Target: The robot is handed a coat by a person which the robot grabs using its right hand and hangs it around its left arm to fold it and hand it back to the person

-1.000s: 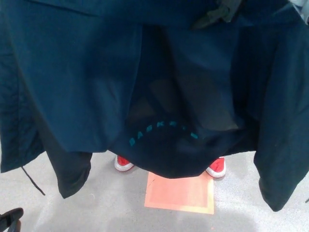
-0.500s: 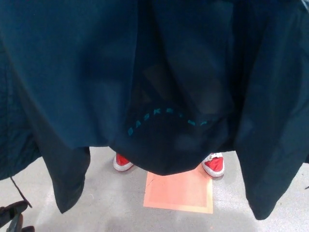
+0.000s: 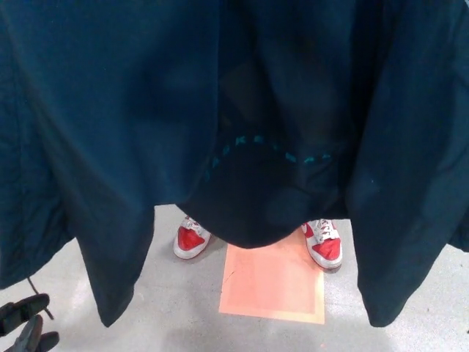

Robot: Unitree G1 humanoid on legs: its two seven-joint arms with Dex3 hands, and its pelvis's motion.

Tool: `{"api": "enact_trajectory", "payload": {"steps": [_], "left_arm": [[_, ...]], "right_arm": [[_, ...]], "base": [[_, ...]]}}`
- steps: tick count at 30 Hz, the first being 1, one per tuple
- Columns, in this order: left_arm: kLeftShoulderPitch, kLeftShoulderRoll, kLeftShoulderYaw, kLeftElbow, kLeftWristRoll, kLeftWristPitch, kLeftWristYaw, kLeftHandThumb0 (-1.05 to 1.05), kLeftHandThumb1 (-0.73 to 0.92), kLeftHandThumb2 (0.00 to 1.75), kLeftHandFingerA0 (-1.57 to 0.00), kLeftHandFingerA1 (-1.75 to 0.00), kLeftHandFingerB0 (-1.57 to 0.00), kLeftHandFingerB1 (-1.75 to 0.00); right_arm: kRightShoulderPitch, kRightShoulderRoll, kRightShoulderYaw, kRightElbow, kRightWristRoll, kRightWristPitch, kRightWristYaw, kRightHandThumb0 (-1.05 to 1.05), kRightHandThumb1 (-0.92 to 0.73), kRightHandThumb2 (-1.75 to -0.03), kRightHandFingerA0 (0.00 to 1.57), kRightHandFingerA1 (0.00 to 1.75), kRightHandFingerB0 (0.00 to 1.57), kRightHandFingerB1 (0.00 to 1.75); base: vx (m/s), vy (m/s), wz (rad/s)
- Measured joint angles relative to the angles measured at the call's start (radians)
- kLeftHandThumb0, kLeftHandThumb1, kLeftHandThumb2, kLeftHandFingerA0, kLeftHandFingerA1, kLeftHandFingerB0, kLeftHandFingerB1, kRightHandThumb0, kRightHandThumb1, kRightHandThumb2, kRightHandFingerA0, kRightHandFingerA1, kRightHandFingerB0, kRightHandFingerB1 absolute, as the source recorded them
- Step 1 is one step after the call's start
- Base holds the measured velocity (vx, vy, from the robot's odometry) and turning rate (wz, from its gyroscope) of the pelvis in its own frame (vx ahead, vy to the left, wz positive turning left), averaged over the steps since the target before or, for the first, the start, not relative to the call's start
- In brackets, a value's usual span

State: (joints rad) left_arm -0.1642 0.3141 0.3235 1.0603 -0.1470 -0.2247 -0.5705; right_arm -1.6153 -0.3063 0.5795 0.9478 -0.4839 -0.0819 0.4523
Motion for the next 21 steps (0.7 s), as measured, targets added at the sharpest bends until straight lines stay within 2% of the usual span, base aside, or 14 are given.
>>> {"api": "enact_trajectory", "payload": {"steps": [1, 2, 3, 4, 5, 6, 9, 10, 14, 15, 17, 18, 20, 21], "left_arm": [[0.0, 0.0, 0.0, -0.007, -0.001, 0.0, -0.007, -0.65, 0.62, 1.02, -0.35, -0.55, -0.14, -0.44], [0.0, 0.0, 0.0, -0.016, -0.003, 0.0, -0.016, -0.69, 0.81, 0.64, -0.37, -0.39, -0.29, -0.35], [0.001, 0.0, 0.0, -0.03, -0.006, 0.0, -0.029, -0.69, 0.81, 0.64, -0.37, -0.39, -0.29, -0.35], [0.001, 0.0, 0.0, -0.04, -0.009, 0.001, -0.037, -0.7, 0.81, 0.64, -0.36, -0.39, -0.28, -0.34], [0.003, 0.0, 0.0, -0.056, -0.014, 0.001, -0.051, -0.69, 0.81, 0.64, -0.36, -0.39, -0.28, -0.35], [0.004, 0.0, 0.0, -0.065, -0.017, 0.001, -0.058, -0.69, 0.81, 0.64, -0.33, -0.39, -0.24, -0.34], [0.015, 0.0, 0.0, -0.11, -0.031, 0.004, -0.094, -0.69, 0.81, 0.64, -0.34, -0.4, -0.25, -0.34], [0.024, 0.0, 0.0, -0.134, -0.037, 0.007, -0.113, -0.68, 0.81, 0.65, -0.36, -0.4, -0.28, -0.35], [0.066, 0.003, -0.004, -0.235, -0.065, 0.021, -0.181, -0.69, 0.85, 0.65, -0.31, -0.39, -0.23, -0.34], [0.077, 0.005, -0.006, -0.26, -0.071, 0.024, -0.195, -0.7, 0.85, 0.66, -0.32, -0.4, -0.25, -0.35], [0.107, 0.012, -0.014, -0.324, -0.086, 0.035, -0.234, -0.72, 0.86, 0.66, -0.33, -0.4, -0.3, -0.35], [0.125, 0.017, -0.022, -0.366, -0.096, 0.042, -0.255, -0.72, 0.85, 0.66, -0.34, -0.39, -0.32, -0.35], [0.155, 0.029, -0.036, -0.437, -0.113, 0.055, -0.289, -0.72, 0.84, 0.65, -0.33, -0.39, -0.31, -0.35], [0.166, 0.035, -0.042, -0.464, -0.119, 0.061, -0.303, -0.73, 0.84, 0.66, -0.34, -0.39, -0.32, -0.35]], "right_arm": [[-0.006, 0.0, 0.0, 0.009, -0.002, -0.002, -0.013, -0.26, -0.82, -0.65, 0.94, 1.15, 0.85, 0.86], [-0.015, 0.0, 0.0, 0.021, -0.005, -0.005, -0.029, -0.26, -0.82, -0.64, 0.92, 0.91, 0.88, 0.72], [-0.027, 0.0, 0.0, 0.035, -0.009, -0.009, -0.047, -0.26, -0.82, -0.64, 0.92, 0.91, 0.88, 0.72], [-0.037, 0.0, 0.0, 0.045, -0.012, -0.011, -0.059, -0.3, -0.83, -0.63, 0.95, 0.77, 0.86, 0.62], [-0.052, 0.001, -0.001, 0.061, -0.017, -0.014, -0.078, -0.29, -0.83, -0.64, 0.94, 0.88, 0.88, 0.7], [-0.061, 0.001, -0.001, 0.069, -0.02, -0.016, -0.088, -0.29, -0.81, -0.65, 0.98, 1.27, 0.87, 0.97], [-0.096, 0.003, -0.002, 0.104, -0.027, -0.023, -0.129, -0.24, -0.81, -0.65, 1.0, 1.31, 0.92, 0.98], [-0.111, 0.006, -0.003, 0.119, -0.03, -0.026, -0.147, -0.24, -0.8, -0.64, 1.06, 1.17, 0.96, 0.9], [-0.158, 0.015, -0.006, 0.169, -0.037, -0.036, -0.201, -0.25, -0.8, -0.63, 1.07, 1.15, 0.94, 0.94], [-0.166, 0.017, -0.006, 0.178, -0.038, -0.038, -0.21, -0.24, -0.8, -0.64, 1.02, 1.31, 0.89, 1.08], [-0.186, 0.023, -0.006, 0.199, -0.041, -0.043, -0.232, -0.2, -0.75, -0.69, 1.05, 1.24, 0.89, 1.12], [-0.196, 0.025, -0.006, 0.209, -0.043, -0.045, -0.243, -0.25, -0.81, -0.64, 1.06, 1.05, 0.91, 0.92], [-0.208, 0.029, -0.007, 0.226, -0.046, -0.049, -0.26, -0.25, -0.8, -0.67, 0.99, 1.18, 0.88, 1.02], [-0.211, 0.029, -0.007, 0.231, -0.047, -0.051, -0.266, -0.25, -0.79, -0.68, 0.94, 1.39, 0.86, 1.12]], "base": [[0.0, 0.0, 0.0], [0.0, 0.0, 0.0], [0.0, 0.0, 0.0], [0.0, 0.0, 0.0], [0.0, 0.0, 0.0], [0.0, 0.0, 0.0], [0.0, 0.0, 0.0], [0.0, 0.0, 0.0], [0.0, 0.0, 0.0], [0.0, 0.0, 0.0], [0.0, 0.0, 0.0], [0.0, 0.0, 0.0], [0.0, 0.0, 0.0], [0.0, 0.0, 0.0]]}}
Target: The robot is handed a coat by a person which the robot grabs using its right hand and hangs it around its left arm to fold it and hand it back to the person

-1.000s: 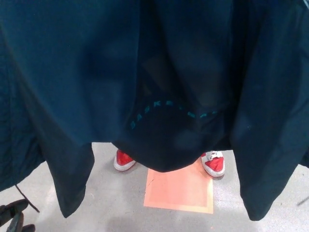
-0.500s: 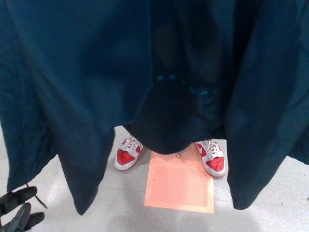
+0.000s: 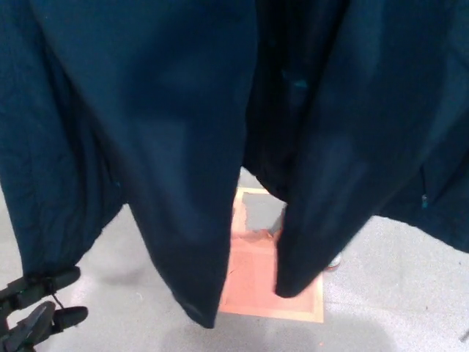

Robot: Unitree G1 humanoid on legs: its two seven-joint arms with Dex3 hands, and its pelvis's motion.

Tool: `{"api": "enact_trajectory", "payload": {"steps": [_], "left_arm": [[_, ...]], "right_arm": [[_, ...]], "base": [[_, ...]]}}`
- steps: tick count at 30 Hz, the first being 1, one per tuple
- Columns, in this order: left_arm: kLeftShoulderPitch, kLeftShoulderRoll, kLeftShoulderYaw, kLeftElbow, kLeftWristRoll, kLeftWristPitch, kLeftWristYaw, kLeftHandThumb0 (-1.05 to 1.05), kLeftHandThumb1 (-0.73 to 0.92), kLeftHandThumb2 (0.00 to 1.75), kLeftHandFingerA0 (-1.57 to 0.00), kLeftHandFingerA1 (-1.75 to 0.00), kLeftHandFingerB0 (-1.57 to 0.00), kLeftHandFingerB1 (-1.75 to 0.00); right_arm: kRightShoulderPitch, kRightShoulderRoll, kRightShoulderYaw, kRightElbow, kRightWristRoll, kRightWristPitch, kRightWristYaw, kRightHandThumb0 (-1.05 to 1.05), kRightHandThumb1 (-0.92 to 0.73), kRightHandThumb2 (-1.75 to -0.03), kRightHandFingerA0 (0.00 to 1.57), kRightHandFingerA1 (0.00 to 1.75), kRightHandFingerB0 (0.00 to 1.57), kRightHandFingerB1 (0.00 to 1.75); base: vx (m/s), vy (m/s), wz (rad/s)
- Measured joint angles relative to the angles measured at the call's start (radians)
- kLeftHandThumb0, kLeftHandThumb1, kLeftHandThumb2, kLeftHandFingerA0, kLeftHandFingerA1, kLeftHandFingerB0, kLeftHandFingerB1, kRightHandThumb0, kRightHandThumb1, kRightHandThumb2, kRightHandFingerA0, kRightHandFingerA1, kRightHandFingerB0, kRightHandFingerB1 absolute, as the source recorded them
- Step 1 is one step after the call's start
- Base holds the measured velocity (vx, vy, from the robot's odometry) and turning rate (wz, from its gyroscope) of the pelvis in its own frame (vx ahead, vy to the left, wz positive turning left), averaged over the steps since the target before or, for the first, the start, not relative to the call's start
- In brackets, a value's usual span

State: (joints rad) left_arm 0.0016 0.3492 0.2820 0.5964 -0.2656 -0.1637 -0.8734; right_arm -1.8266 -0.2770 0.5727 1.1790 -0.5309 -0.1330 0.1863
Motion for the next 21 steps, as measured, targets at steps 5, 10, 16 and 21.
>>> {"api": "enact_trajectory", "payload": {"steps": [5, 10, 16, 21], "left_arm": [[0.059, 0.042, -0.053, -0.196, -0.044, 0.044, -0.081, -0.76, 0.83, 0.65, -0.36, -0.39, -0.33, -0.35], [0.089, 0.075, -0.126, -0.395, -0.08, 0.087, -0.149, -0.79, 0.87, 0.66, -0.3, -0.45, -0.27, -0.38], [0.059, 0.116, -0.297, -0.652, -0.127, 0.163, -0.233, -0.78, 0.86, 0.66, -0.3, -0.45, -0.3, -0.37], [0.003, 0.133, -0.435, -0.802, -0.155, 0.24, -0.278, -0.81, 0.88, 0.66, -0.32, -0.45, -0.27, -0.38]], "right_arm": [[-0.022, 0.011, -0.003, 0.035, -0.009, -0.012, -0.039, -0.28, -0.77, -0.63, 0.95, 1.32, 0.88, 1.01], [-0.027, 0.035, -0.002, 0.059, -0.017, -0.02, -0.072, -0.33, -0.81, -0.64, 0.98, 1.09, 0.9, 0.68], [-0.037, 0.103, -0.004, 0.089, -0.023, -0.033, -0.105, -0.28, -0.66, -0.61, 0.91, 1.36, 0.86, 0.92], [-0.077, 0.16, -0.008, 0.103, -0.029, -0.051, -0.139, -0.33, -0.7, -0.64, 0.84, 1.45, 0.79, 1.04]], "base": [[0.0, 0.0, 0.0], [0.0, 0.0, 0.0], [0.0, 0.0, 0.0], [0.0, 0.0, 0.0]]}}
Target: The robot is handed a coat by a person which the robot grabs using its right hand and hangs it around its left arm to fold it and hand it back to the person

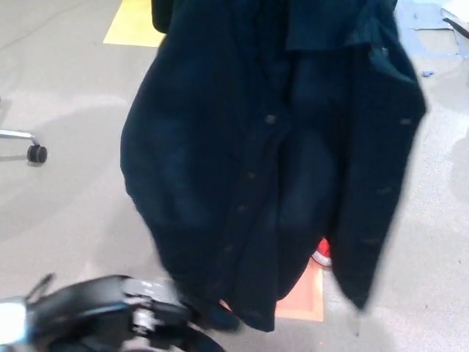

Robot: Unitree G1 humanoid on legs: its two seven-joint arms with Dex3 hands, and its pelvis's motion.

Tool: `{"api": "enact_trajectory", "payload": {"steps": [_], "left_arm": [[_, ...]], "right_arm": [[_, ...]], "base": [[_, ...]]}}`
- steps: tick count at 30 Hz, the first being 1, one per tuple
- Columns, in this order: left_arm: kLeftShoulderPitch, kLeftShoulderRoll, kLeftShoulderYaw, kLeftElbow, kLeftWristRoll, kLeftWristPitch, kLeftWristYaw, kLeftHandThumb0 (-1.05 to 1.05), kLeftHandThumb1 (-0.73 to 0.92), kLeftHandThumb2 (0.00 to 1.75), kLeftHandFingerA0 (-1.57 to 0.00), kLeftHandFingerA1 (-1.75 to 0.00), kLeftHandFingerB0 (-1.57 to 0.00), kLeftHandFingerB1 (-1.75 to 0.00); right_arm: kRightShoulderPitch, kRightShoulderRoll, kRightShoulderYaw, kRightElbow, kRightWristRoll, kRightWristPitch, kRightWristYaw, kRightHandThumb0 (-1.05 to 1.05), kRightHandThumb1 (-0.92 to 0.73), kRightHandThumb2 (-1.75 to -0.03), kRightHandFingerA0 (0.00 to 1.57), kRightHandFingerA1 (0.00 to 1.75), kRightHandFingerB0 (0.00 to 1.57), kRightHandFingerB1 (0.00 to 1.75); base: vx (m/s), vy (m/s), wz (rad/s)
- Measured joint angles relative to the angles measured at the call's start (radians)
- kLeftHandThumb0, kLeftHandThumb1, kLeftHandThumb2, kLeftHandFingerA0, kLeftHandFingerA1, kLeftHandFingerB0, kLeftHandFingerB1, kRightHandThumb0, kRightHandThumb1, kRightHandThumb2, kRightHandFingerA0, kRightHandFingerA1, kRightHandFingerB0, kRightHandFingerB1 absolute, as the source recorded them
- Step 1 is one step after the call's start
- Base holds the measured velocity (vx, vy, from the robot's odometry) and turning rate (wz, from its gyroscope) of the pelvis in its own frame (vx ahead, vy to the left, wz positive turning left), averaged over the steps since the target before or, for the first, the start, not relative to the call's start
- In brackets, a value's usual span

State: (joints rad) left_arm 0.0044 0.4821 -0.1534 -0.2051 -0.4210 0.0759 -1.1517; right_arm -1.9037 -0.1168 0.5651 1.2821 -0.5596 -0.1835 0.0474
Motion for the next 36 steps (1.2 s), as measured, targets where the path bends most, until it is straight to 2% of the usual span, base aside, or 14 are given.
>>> {"api": "enact_trajectory", "payload": {"steps": [2, 4, 8, 13, 14, 17, 18, 19, 24, 25, 26, 30, 35, 36], "left_arm": [[-0.031, 0.002, -0.065, -0.04, -0.001, 0.031, -0.012, -0.8, 0.88, 0.66, -0.33, -0.46, -0.29, -0.38], [-0.069, 0.001, -0.141, -0.072, 0.0, 0.063, -0.025, -0.74, 0.88, 0.66, -0.31, -0.47, -0.27, -0.39], [-0.153, -0.026, -0.253, -0.076, 0.012, 0.123, -0.023, -0.68, 0.85, 0.65, -0.32, -0.47, -0.24, -0.38], [-0.218, -0.118, -0.327, -0.022, 0.026, 0.201, 0.032, -0.7, 0.83, 0.64, -0.3, -0.44, -0.22, -0.37], [-0.231, -0.136, -0.339, -0.007, 0.033, 0.214, 0.047, -0.69, 0.84, 0.64, -0.28, -0.45, -0.22, -0.38], [-0.27, -0.213, -0.369, 0.064, 0.064, 0.239, 0.102, -0.65, 0.88, 0.66, -0.23, -0.39, -0.19, -0.33], [-0.28, -0.243, -0.376, 0.096, 0.076, 0.24, 0.121, -0.67, 0.85, 0.64, -0.26, -0.44, -0.22, -0.36], [-0.289, -0.27, -0.379, 0.128, 0.086, 0.237, 0.136, -0.7, 0.84, 0.64, -0.24, -0.43, -0.21, -0.36], [-0.358, -0.395, -0.38, 0.296, 0.143, 0.217, 0.226, -0.37, 0.55, 1.09, -0.01, -0.5, 0.0, -0.48], [-0.376, -0.415, -0.376, 0.329, 0.151, 0.213, 0.245, -0.36, 0.54, 1.09, -0.01, -0.5, 0.0, -0.48], [-0.399, -0.44, -0.369, 0.368, 0.164, 0.211, 0.269, -0.36, 0.52, 1.08, -0.01, -0.5, 0.0, -0.48], [-0.459, -0.498, -0.34, 0.468, 0.189, 0.204, 0.341, -0.71, 0.78, 0.64, -0.19, -0.29, -0.2, -0.28], [-0.565, -0.549, -0.297, 0.595, 0.226, 0.19, 0.433, -0.82, 0.67, 0.98, -0.02, -0.38, -0.02, -0.35], [-0.593, -0.556, -0.286, 0.626, 0.233, 0.185, 0.451, -0.71, 0.83, 0.66, -0.12, -0.28, -0.1, -0.25]], "right_arm": [[-0.019, 0.02, -0.005, 0.006, -0.002, -0.007, -0.016, -0.28, -0.69, -0.64, 0.79, 1.52, 0.77, 1.14], [-0.047, 0.048, -0.014, 0.008, -0.006, -0.017, -0.038, -0.26, -0.69, -0.6, 0.93, 1.05, 0.88, 0.59], [-0.096, 0.099, -0.04, 0.009, -0.007, -0.043, -0.071, -0.29, -0.76, -0.62, 0.85, 1.36, 0.87, 0.78], [-0.101, 0.166, -0.088, 0.009, 0.002, -0.065, -0.074, -0.37, -0.78, -0.63, 0.88, 0.88, 0.79, 0.55], [-0.101, 0.179, -0.098, 0.009, 0.004, -0.067, -0.073, -0.35, -0.63, -0.99, 0.82, 0.82, 0.69, 0.7], [-0.101, 0.226, -0.132, 0.003, 0.017, -0.076, -0.063, -0.47, -0.81, -0.64, 0.87, 0.85, 0.8, 0.47], [-0.101, 0.244, -0.15, 0.0, 0.023, -0.078, -0.053, -0.36, -0.63, -1.01, 0.77, 0.9, 0.54, 0.64], [-0.101, 0.258, -0.163, -0.004, 0.03, -0.078, -0.043, -0.36, -0.74, -0.64, 0.83, 0.9, 0.67, 0.54], [-0.101, 0.331, -0.231, -0.056, 0.069, -0.069, 0.023, -0.35, -0.87, -0.65, 0.9, 1.0, 0.84, 0.67], [-0.101, 0.343, -0.246, -0.073, 0.078, -0.064, 0.037, -0.29, -0.65, -1.08, 0.91, 0.95, 0.8, 0.79], [-0.101, 0.355, -0.263, -0.096, 0.089, -0.058, 0.054, -0.36, -0.85, -0.64, 0.93, 0.85, 0.86, 0.64], [-0.101, 0.373, -0.304, -0.165, 0.113, -0.034, 0.097, -0.32, -0.84, -0.64, 1.04, 0.68, 0.9, 0.67], [-0.097, 0.382, -0.342, -0.268, 0.143, -0.015, 0.141, -0.26, -0.72, -0.6, 0.97, 0.71, 0.65, 0.57], [-0.097, 0.382, -0.351, -0.292, 0.151, -0.01, 0.15, -0.28, -0.77, -0.63, 0.99, 0.7, 0.72, 0.59]], "base": [[0.0, 0.0, 0.0], [0.0, 0.0, 0.0], [0.0, 0.0, 0.0], [0.0, 0.0, 0.0], [0.0, 0.0, 0.0], [0.0, 0.0, 0.0], [0.0, 0.0, 0.0], [0.0, 0.0, 0.0], [0.0, 0.0, 0.0], [0.0, 0.0, 0.0], [0.0, 0.0, 0.0], [0.0, 0.0, 0.0], [0.0, 0.0, 0.0], [0.0, 0.0, 0.0]]}}
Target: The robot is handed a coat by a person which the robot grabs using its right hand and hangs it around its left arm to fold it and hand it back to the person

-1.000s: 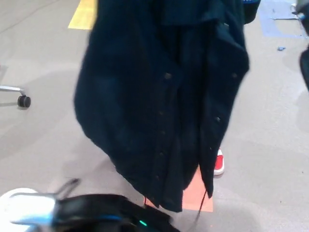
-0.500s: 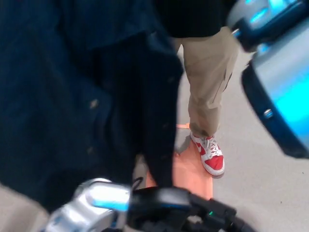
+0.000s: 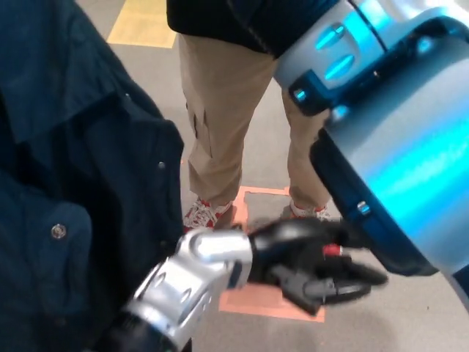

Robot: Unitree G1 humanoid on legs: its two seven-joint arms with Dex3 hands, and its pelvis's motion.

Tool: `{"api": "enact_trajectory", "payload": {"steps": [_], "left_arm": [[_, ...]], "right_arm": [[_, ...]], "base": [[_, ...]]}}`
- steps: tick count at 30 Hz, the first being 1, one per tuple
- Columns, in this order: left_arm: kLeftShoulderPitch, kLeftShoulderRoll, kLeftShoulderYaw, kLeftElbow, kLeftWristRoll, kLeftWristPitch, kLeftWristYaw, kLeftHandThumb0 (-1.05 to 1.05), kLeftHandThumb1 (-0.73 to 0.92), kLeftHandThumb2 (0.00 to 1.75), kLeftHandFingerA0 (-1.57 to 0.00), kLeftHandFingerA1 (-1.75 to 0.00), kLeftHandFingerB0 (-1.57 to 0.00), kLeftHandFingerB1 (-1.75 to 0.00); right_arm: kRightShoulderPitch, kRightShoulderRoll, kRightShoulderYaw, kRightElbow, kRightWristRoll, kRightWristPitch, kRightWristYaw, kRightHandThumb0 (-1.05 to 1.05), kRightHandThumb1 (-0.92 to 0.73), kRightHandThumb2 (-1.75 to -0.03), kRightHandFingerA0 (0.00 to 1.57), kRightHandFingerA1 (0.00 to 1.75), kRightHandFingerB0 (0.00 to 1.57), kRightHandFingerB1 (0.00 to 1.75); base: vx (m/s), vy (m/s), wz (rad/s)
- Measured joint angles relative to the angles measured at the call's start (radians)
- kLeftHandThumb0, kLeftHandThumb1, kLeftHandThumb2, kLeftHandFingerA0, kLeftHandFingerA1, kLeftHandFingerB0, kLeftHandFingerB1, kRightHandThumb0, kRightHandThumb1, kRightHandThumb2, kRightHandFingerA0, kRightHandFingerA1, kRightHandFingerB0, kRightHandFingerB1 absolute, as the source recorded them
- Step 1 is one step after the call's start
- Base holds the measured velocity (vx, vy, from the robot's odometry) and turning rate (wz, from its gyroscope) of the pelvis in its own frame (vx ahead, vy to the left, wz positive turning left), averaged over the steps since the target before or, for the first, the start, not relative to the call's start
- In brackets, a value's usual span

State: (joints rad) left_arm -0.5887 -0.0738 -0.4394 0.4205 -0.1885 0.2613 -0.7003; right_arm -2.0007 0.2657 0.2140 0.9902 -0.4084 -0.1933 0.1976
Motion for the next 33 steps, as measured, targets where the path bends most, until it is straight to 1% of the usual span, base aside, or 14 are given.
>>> {"api": "enact_trajectory", "payload": {"steps": [1, 3, 5, 6, 8, 9, 10, 13, 14, 22, 26, 30, 31, 33], "left_arm": [[-0.029, -0.005, 0.011, 0.032, 0.008, -0.006, 0.018, -0.8, 0.67, 0.98, -0.02, -0.36, -0.12, -0.3], [-0.091, -0.007, 0.035, 0.103, 0.023, -0.021, 0.056, -0.72, 0.66, 0.98, -0.03, -0.35, -0.05, -0.29], [-0.152, -0.006, 0.061, 0.17, 0.035, -0.034, 0.094, -0.72, 0.84, 0.66, -0.05, -0.25, -0.07, -0.24], [-0.18, -0.003, 0.073, 0.199, 0.042, -0.039, 0.113, -0.71, 0.63, 0.98, -0.04, -0.37, -0.04, -0.34], [-0.237, 0.006, 0.111, 0.266, 0.048, -0.049, 0.144, -0.71, 0.8, 0.63, -0.16, -0.28, -0.13, -0.26], [-0.269, 0.014, 0.138, 0.304, 0.05, -0.056, 0.162, -0.37, 0.44, 1.03, 0.0, -0.48, 0.0, -0.47], [-0.297, 0.027, 0.161, 0.337, 0.05, -0.063, 0.176, -0.37, 0.48, 1.05, 0.0, -0.49, 0.0, -0.47], [-0.374, 0.094, 0.243, 0.446, 0.05, -0.089, 0.215, -0.36, 0.5, 1.06, 0.0, -0.48, 0.0, -0.47], [-0.384, 0.11, 0.259, 0.465, 0.05, -0.095, 0.221, -0.7, 0.81, 0.65, -0.19, -0.31, -0.21, -0.3], [-0.421, 0.249, 0.438, 0.619, 0.044, -0.148, 0.271, -0.35, 0.53, 1.07, -0.01, -0.49, 0.0, -0.47], [-0.42, 0.291, 0.504, 0.661, 0.042, -0.172, 0.281, -0.65, 0.8, 0.65, -0.15, -0.32, -0.1, -0.25], [-0.415, 0.321, 0.568, 0.696, 0.035, -0.194, 0.283, -0.65, 0.79, 0.65, -0.15, -0.32, -0.11, -0.24], [-0.413, 0.328, 0.586, 0.705, 0.033, -0.202, 0.285, -0.72, 0.61, 0.95, -0.08, -0.45, 0.0, -0.33], [-0.411, 0.336, 0.606, 0.716, 0.029, -0.209, 0.285, -0.65, 0.81, 0.64, -0.15, -0.31, -0.11, -0.26]], "right_arm": [[0.0, 0.0, -0.009, -0.024, 0.008, 0.006, 0.009, -0.3, -0.86, -0.64, 1.01, 0.67, 0.81, 0.63], [0.001, 0.0, -0.028, -0.072, 0.025, 0.02, 0.026, -0.3, -0.88, -0.66, 1.09, 0.71, 0.91, 0.65], [0.001, -0.001, -0.043, -0.123, 0.034, 0.041, 0.044, -0.31, -0.88, -0.66, 1.1, 0.69, 0.96, 0.68], [0.0, -0.001, -0.049, -0.148, 0.039, 0.054, 0.052, -0.36, -0.88, -0.66, 1.04, 0.9, 1.04, 0.66], [0.0, -0.009, -0.062, -0.2, 0.048, 0.083, 0.072, -0.37, -0.89, -0.66, 1.0, 1.12, 1.08, 0.67], [0.0, -0.02, -0.069, -0.229, 0.053, 0.1, 0.083, -0.36, -0.88, -0.66, 0.99, 0.65, 1.12, 0.71], [0.0, -0.035, -0.076, -0.256, 0.057, 0.116, 0.094, -0.37, -0.86, -0.66, 0.97, 0.51, 1.14, 0.62], [0.007, -0.118, -0.116, -0.348, 0.074, 0.174, 0.141, -0.36, -0.86, -0.66, 0.97, 0.51, 1.13, 0.59], [0.011, -0.141, -0.125, -0.368, 0.078, 0.184, 0.151, -0.36, -0.86, -0.66, 0.95, 0.5, 1.14, 0.61], [0.221, -0.402, -0.281, -0.628, 0.133, 0.297, 0.241, -0.35, -0.88, -0.66, 1.06, 0.54, 1.14, 0.7], [0.383, -0.503, -0.388, -0.759, 0.159, 0.345, 0.257, -0.35, -0.86, -0.66, 1.09, 0.56, 1.13, 0.72], [0.552, -0.577, -0.526, -0.869, 0.206, 0.4, 0.263, -0.34, -0.86, -0.65, 1.07, 0.59, 1.11, 0.73], [0.609, -0.596, -0.563, -0.903, 0.221, 0.415, 0.264, -0.24, -0.85, -0.65, 1.09, 0.68, 1.13, 0.8], [0.685, -0.616, -0.604, -0.944, 0.237, 0.431, 0.265, -0.3, -0.86, -0.66, 1.05, 0.58, 1.11, 0.72]], "base": [[0.0, 0.0, 0.0], [0.0, 0.0, 0.0], [0.0, 0.0, 0.0], [0.0, 0.0, 0.0], [0.0, 0.0, 0.0], [0.0, 0.0, 0.0], [0.0, 0.0, 0.0], [0.0, 0.0, 0.0], [0.0, 0.0, 0.0], [0.0, 0.0, 0.0], [0.0, 0.0, 0.0], [0.0, 0.0, 0.0], [0.0, 0.0, 0.0], [0.0, 0.0, 0.0]]}}
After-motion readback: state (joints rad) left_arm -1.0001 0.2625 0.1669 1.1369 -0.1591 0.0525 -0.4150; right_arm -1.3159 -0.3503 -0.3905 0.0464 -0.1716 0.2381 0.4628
